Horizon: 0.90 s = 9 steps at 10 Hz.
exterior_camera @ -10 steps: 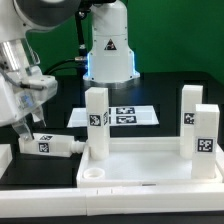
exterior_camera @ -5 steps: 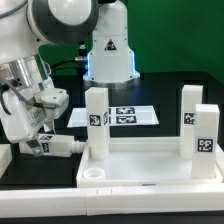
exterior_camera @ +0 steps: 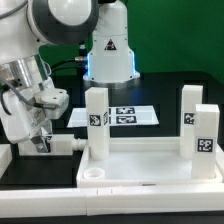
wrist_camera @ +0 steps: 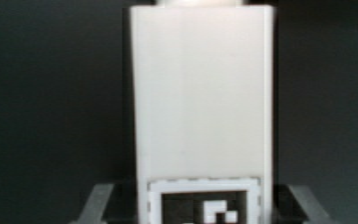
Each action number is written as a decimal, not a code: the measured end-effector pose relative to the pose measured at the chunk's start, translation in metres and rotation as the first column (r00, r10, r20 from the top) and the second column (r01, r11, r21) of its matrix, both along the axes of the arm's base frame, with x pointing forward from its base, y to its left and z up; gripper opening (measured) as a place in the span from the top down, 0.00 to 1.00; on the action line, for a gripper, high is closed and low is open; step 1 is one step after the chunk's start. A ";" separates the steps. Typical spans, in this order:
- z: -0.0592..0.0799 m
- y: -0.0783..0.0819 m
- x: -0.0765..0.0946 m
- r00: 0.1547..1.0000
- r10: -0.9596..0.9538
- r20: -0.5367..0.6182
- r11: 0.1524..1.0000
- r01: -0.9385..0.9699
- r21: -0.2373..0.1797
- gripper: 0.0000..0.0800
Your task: Assemble desk
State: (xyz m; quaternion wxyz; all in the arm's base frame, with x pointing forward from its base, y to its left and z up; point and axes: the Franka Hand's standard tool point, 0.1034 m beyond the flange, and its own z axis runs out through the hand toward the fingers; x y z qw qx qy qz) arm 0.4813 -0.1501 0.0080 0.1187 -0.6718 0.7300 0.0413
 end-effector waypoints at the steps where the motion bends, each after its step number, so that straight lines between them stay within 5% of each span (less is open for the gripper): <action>1: 0.006 -0.005 -0.003 0.998 0.065 0.021 0.998 -0.065 -0.010 0.65; 4: 0.050 -0.005 -0.024 0.959 0.265 0.099 0.964 -0.262 -0.043 0.65; 5: 0.055 -0.001 -0.026 0.924 0.372 0.086 0.926 -0.363 -0.102 0.65; 8: 0.051 -0.001 -0.028 0.845 0.525 0.099 0.849 -0.512 -0.133 0.65; 9: 0.047 0.004 -0.031 0.762 0.641 0.097 0.765 -0.623 -0.163 0.65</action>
Offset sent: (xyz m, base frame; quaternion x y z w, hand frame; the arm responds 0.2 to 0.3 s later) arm -0.0364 0.0098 0.0684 -0.0011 0.0032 -0.2787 0.9604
